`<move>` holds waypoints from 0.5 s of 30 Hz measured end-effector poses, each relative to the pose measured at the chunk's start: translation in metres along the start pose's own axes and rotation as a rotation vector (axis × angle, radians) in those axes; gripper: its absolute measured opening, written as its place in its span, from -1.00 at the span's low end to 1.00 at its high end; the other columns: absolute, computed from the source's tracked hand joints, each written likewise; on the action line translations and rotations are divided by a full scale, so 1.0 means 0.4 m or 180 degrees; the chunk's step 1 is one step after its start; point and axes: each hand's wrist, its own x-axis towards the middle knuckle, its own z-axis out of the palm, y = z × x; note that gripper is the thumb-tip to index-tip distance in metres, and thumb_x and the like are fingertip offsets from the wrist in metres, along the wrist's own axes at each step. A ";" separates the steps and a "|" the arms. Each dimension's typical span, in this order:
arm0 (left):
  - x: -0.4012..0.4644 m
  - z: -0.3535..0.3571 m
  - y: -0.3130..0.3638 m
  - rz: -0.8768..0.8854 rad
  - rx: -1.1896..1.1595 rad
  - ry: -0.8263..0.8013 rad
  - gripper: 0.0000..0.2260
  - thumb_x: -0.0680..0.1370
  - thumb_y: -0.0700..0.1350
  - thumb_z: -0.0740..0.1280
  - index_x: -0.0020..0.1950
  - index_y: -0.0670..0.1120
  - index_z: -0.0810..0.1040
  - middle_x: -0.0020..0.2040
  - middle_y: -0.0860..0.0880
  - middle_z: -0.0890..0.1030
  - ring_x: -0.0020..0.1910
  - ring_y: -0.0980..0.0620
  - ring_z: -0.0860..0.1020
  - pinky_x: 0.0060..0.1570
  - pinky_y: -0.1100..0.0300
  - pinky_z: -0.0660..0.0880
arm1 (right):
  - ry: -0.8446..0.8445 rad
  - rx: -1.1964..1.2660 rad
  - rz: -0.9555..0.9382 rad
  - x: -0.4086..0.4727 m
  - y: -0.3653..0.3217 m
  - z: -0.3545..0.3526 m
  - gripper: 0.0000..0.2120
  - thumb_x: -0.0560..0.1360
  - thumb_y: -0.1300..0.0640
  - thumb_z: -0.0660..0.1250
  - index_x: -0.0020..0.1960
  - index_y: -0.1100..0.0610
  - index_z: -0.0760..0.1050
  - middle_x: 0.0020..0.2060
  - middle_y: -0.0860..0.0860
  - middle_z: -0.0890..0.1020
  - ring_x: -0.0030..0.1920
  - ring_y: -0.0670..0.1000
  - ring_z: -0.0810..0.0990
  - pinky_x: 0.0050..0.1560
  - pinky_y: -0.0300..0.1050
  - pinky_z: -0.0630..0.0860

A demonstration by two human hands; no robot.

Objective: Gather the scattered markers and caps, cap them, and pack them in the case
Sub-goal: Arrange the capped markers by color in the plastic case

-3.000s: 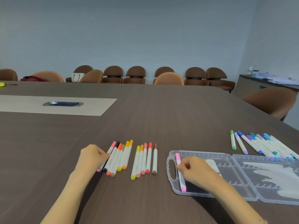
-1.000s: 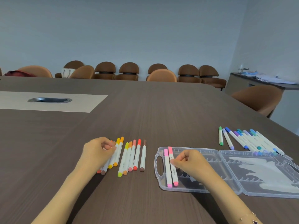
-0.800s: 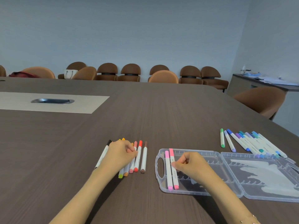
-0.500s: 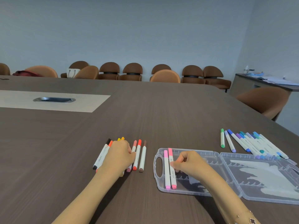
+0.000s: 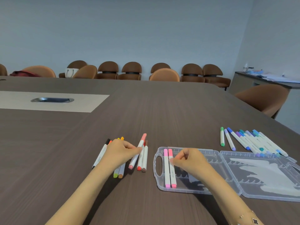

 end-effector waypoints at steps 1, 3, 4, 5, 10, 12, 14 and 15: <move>-0.020 -0.007 0.011 -0.0043 -0.0411 -0.0217 -0.80 0.45 0.07 0.43 -0.20 -0.06 0.70 -0.48 0.06 0.49 -0.43 0.12 0.40 -0.40 0.33 0.37 | 0.0170 0.0219 -0.0103 -0.004 -0.009 -0.004 -0.86 0.45 0.10 0.42 -0.23 0.13 0.57 -0.36 0.03 0.62 -0.35 -0.06 0.57 -0.26 -0.18 0.54; -0.058 -0.004 0.029 -0.0022 -0.0866 -0.0605 -0.77 0.44 0.06 0.45 -0.17 -0.10 0.71 -0.55 0.08 0.41 -0.48 0.12 0.35 -0.42 0.33 0.34 | 0.0315 0.0792 -0.0279 -0.018 -0.037 -0.011 -0.90 0.46 0.05 0.41 -0.17 0.07 0.62 -0.24 -0.02 0.66 -0.20 -0.09 0.59 -0.18 -0.26 0.52; -0.076 0.003 0.039 0.0021 -0.0930 -0.0713 -0.77 0.44 0.06 0.45 -0.17 -0.10 0.70 -0.57 0.10 0.39 -0.51 0.14 0.34 -0.44 0.35 0.33 | 0.0254 0.0977 -0.0317 -0.026 -0.050 -0.010 -0.89 0.47 0.02 0.39 -0.12 0.04 0.64 -0.20 -0.06 0.67 -0.14 -0.13 0.59 -0.15 -0.29 0.50; -0.093 0.010 0.049 0.0056 -0.0972 -0.0785 -0.78 0.45 0.06 0.45 -0.18 -0.10 0.70 -0.59 0.12 0.39 -0.54 0.16 0.34 -0.47 0.37 0.32 | 0.0128 0.1048 -0.0320 -0.034 -0.061 -0.007 -0.86 0.48 -0.02 0.38 -0.08 0.03 0.65 -0.17 -0.10 0.67 -0.10 -0.17 0.58 -0.14 -0.32 0.48; -0.120 0.036 0.066 0.0202 -0.0954 -0.0836 -0.75 0.46 0.12 0.41 -0.08 -0.05 0.70 -0.62 0.16 0.38 -0.55 0.15 0.36 -0.44 0.41 0.35 | -0.0357 0.1024 -0.0104 -0.046 -0.065 0.024 -0.72 0.47 -0.15 0.32 -0.02 0.00 0.66 -0.14 -0.14 0.66 -0.11 -0.21 0.50 -0.04 -0.20 0.37; -0.121 0.042 0.063 0.0201 -0.0990 -0.0828 -0.74 0.46 0.12 0.40 -0.08 -0.05 0.70 -0.61 0.16 0.39 -0.55 0.16 0.37 -0.44 0.42 0.35 | -0.0429 0.1116 -0.0040 -0.040 -0.057 0.023 -0.72 0.46 -0.16 0.33 -0.03 0.00 0.67 -0.17 -0.11 0.67 -0.24 -0.16 0.46 -0.15 -0.21 0.35; -0.122 0.044 0.061 0.0273 -0.0985 -0.0800 -0.76 0.45 0.13 0.40 -0.11 -0.02 0.70 -0.59 0.17 0.44 -0.53 0.17 0.40 -0.45 0.44 0.35 | -0.0507 0.1203 -0.0056 -0.035 -0.053 0.012 -0.71 0.49 -0.13 0.33 -0.04 0.06 0.68 -0.22 -0.09 0.65 -0.30 -0.12 0.37 -0.27 -0.25 0.30; -0.120 0.044 0.059 0.0351 -0.0938 -0.0722 -0.78 0.46 0.13 0.40 -0.14 0.00 0.69 -0.57 0.18 0.48 -0.51 0.17 0.44 -0.46 0.46 0.35 | -0.0489 0.1292 -0.0079 -0.032 -0.050 0.002 -0.71 0.51 -0.09 0.31 -0.05 0.10 0.67 -0.27 -0.08 0.63 -0.30 -0.09 0.34 -0.30 -0.25 0.28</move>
